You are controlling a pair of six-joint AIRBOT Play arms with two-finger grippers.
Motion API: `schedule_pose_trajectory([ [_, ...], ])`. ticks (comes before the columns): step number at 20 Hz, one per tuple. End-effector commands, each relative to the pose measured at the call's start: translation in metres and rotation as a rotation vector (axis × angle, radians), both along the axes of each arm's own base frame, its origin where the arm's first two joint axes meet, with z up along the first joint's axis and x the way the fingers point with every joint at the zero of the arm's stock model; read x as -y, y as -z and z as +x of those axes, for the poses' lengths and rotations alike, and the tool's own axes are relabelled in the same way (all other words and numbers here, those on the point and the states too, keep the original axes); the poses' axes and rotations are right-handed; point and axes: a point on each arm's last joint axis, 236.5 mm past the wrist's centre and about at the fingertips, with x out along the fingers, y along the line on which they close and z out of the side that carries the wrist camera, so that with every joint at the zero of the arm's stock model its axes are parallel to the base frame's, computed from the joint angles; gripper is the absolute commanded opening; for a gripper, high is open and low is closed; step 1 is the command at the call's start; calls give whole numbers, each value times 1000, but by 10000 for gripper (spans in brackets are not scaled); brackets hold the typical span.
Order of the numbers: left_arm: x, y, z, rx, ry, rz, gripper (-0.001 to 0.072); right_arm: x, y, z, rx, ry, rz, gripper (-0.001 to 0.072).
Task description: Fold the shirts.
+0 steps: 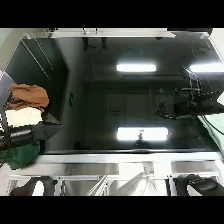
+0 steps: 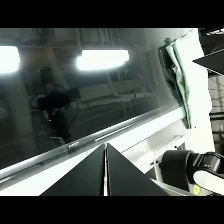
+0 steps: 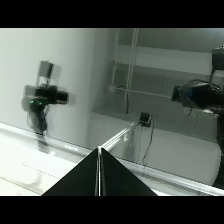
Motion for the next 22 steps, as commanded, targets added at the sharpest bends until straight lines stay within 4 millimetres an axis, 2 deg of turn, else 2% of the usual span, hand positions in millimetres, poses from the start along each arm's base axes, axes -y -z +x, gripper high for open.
schedule_pose_trajectory([
  [1, 0, 0, 0, -3, -3, 0, 6, 0, 0, 0, 0, -1, 0, 24],
  [3, -7, 1, 2, 3, -13, 44, 5, 0, 0, 0, 0, 0, 0, 24],
  [4, -23, -2, 10, 12, -47, 111, 6, 0, 0, 0, 0, -1, 0, 24],
  [5, -50, -13, 26, 43, -117, 204, 20, 0, 0, 0, 0, 0, 0, 24],
  [6, -85, -29, 46, 86, -210, 300, 159, 0, 0, 0, 0, -1, 0, 24],
  [7, -127, -54, 69, 145, -326, 403, 399, 0, 0, 0, 0, -1, 0, 24],
  [8, -171, -78, 90, 195, -449, 489, 700, 0, 0, 0, 0, -1, 0, 24],
  [9, -213, -95, 107, 208, -568, 538, 713, 0, 0, 0, 0, -1, 0, 24],
  [10, -257, -102, 121, 191, -662, 580, 712, 0, 0, 0, 0, -1, 0, 24],
  [11, -292, -95, 130, 141, -708, 603, 713, 0, 0, 0, 0, 0, 0, 24],
  [12, -323, -79, 139, 69, -727, 609, 712, 0, 0, 0, -1, 0, 0, 24],
  [13, -346, -57, 145, -8, -728, 593, 712, 0, 0, 0, 1, -1, -1, 24],
  [14, -363, -28, 150, -94, -716, 557, 711, 0, 0, 0, 1, 0, 0, 24],
  [15, -371, 1, 153, -174, -689, 522, 710, 0, 1, 0, -1, -1, -1, 24],
  [16, -377, 32, 159, -243, -664, 488, 709, 0, 1, 0, -1, -1, -1, 24],
  [18, -388, 81, 182, -289, -672, 433, 709, 0, 1, 0, -1, -1, 0, 24],
  [22, -372, 153, 222, -309, -611, 363, 706, 0, 1, 0, -1, 0, 0, 24],
])
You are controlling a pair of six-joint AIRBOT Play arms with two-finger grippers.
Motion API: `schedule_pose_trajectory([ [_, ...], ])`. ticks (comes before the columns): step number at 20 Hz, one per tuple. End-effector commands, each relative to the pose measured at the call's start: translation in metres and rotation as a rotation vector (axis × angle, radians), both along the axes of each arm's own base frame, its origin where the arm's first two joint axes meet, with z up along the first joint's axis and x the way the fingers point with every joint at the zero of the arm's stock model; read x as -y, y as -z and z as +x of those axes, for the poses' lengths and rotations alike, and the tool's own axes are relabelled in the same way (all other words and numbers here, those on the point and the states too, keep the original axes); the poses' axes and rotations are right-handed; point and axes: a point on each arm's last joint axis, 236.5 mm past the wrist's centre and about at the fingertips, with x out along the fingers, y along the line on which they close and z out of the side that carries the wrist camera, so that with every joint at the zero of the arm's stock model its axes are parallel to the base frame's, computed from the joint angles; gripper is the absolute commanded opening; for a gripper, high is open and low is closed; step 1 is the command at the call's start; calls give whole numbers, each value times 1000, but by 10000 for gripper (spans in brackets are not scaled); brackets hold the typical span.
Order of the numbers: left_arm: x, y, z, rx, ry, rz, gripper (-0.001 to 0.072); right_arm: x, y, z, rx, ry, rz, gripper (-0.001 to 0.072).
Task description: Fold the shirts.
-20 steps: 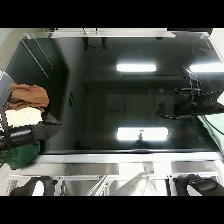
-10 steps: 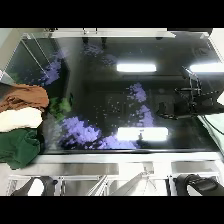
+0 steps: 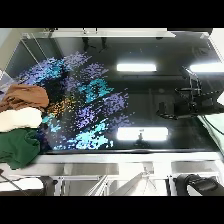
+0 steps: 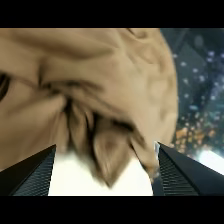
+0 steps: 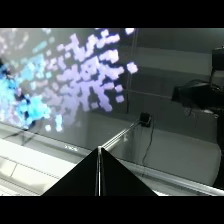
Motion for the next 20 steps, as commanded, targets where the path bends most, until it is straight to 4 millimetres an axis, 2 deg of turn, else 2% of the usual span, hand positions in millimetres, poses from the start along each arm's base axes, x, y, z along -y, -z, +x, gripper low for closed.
schedule_pose_trajectory([
  [1, 8, 68, 29, -31, 20, -60, 679, 0, 0, 0, -1, -1, 1, 24],
  [2, 16, 77, 33, -38, 35, -79, 567, 0, 0, 0, -1, -1, 1, 24],
  [3, 23, 81, 38, -48, 59, -93, 323, 0, 0, 0, -1, -1, 0, 24],
  [4, 30, 78, 43, -48, 89, -97, -4, 0, 0, 0, -1, -1, 1, 24],
  [5, 33, 66, 50, -32, 112, -90, 5, -1, 0, 0, -1, -1, 1, 24],
  [6, 40, 46, 59, -9, 152, -78, 5, -1, 0, 0, -2, -1, 1, 24],
  [8, 62, -14, 76, 66, 248, -26, 5, -1, 0, 0, -1, -1, 1, 24],
  [9, 81, -51, 86, 131, 296, -14, 5, -1, 0, 0, -1, -1, 1, 24],
  [10, 113, -99, 96, 232, 354, -30, 5, 0, 0, 0, 0, -1, 1, 24],
  [11, 153, -151, 101, 346, 427, -67, 6, 0, 0, 0, 1, 0, 1, 24],
  [12, 192, -197, 100, 451, 496, -96, 6, 0, 0, 0, 0, 0, 1, 24],
  [13, 230, -238, 95, 539, 569, -108, 6, 0, 0, 0, 1, 0, 0, 25],
  [14, 261, -263, 85, 587, 638, -95, 6, 0, 0, 1, 2, 1, 0, 24],
  [15, 292, -280, 73, 611, 707, -79, 6, 0, 0, 3, 9, 4, 2, 24],
  [16, 315, -285, 64, 607, 744, -73, 6, 0, -1, 5, 18, 8, 3, 24],
  [18, 354, -274, 48, 551, 802, -77, 6, 0, -3, 11, 42, 21, 8, 24],
  [20, 389, -249, 31, 472, 866, -113, 7, 0, -4, 11, 45, 22, 8, 25],
])
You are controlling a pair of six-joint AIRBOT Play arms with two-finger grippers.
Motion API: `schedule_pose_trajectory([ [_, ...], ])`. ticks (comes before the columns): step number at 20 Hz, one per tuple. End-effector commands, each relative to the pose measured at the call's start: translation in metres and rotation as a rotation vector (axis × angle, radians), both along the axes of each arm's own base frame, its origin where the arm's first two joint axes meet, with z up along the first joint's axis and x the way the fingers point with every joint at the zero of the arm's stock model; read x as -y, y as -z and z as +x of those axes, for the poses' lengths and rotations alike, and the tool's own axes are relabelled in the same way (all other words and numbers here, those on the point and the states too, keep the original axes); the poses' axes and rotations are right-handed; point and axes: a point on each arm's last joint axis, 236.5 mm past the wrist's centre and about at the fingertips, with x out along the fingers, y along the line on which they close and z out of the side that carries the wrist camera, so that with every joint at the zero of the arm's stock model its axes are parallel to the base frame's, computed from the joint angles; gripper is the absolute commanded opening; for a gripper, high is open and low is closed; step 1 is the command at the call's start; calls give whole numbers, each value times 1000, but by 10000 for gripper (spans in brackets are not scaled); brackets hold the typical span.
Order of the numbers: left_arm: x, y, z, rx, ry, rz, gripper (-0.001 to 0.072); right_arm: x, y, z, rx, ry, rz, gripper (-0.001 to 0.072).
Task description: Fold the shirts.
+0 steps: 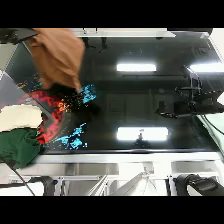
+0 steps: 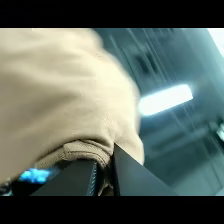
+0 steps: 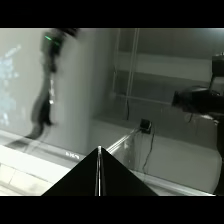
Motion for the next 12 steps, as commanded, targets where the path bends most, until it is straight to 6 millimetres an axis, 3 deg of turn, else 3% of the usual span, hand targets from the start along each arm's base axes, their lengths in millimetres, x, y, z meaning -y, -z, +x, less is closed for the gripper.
schedule_pose_trajectory([
  [1, 70, 22, -37, -87, 141, 13, 41, 0, -1, 5, 17, 9, 3, 24],
  [2, 83, 37, -43, -127, 171, 15, 276, 0, -1, 5, 17, 9, 2, 25],
  [5, 102, 70, -54, -211, 206, 12, 712, 0, 1, 2, 12, -14, -6, 31],
  [7, 95, 82, -54, -246, 193, 12, 711, 1, 1, 1, 8, -15, -10, 32],
  [10, 54, 116, -46, -316, 109, 71, 709, 3, 3, 11, 45, -18, -24, 32],
  [11, 38, 136, -47, -362, 73, 93, 708, 5, 8, 18, 50, -7, -36, 96],
  [12, 27, 157, -49, -414, 41, 79, 708, 4, 18, 25, 31, 1, -35, 351],
])
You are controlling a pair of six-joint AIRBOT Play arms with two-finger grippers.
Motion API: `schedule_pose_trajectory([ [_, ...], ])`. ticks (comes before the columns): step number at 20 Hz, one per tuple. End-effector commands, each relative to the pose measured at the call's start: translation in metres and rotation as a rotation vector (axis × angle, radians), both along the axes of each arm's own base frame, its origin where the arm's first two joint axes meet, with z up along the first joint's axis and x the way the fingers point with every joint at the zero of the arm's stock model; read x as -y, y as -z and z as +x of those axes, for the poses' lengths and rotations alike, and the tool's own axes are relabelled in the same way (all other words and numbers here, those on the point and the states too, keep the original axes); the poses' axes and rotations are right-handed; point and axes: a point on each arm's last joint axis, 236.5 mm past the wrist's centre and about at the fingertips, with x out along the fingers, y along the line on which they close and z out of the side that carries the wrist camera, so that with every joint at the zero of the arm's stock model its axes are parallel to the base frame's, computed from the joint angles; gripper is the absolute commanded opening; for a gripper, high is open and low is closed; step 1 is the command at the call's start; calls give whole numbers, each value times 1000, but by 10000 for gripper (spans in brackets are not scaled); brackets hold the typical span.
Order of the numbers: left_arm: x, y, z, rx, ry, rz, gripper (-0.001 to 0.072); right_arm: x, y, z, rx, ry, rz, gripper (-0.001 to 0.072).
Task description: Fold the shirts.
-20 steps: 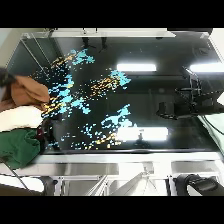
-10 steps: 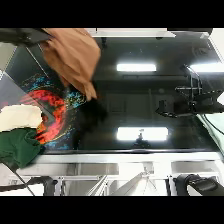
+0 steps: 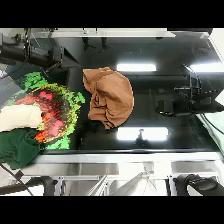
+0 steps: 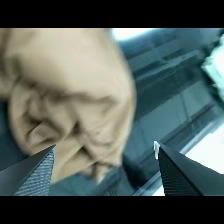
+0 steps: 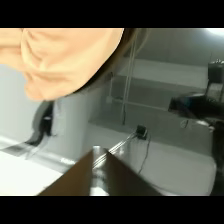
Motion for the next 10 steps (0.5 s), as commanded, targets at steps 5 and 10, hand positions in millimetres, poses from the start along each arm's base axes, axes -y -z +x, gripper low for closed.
schedule_pose_trajectory([
  [5, -32, 148, -34, -310, -70, -23, 689, -53, 79, 35, -162, -62, 173, 427],
  [10, 22, 216, -66, -496, 8, -152, 688, -98, 137, 48, -247, -65, 321, 444],
])
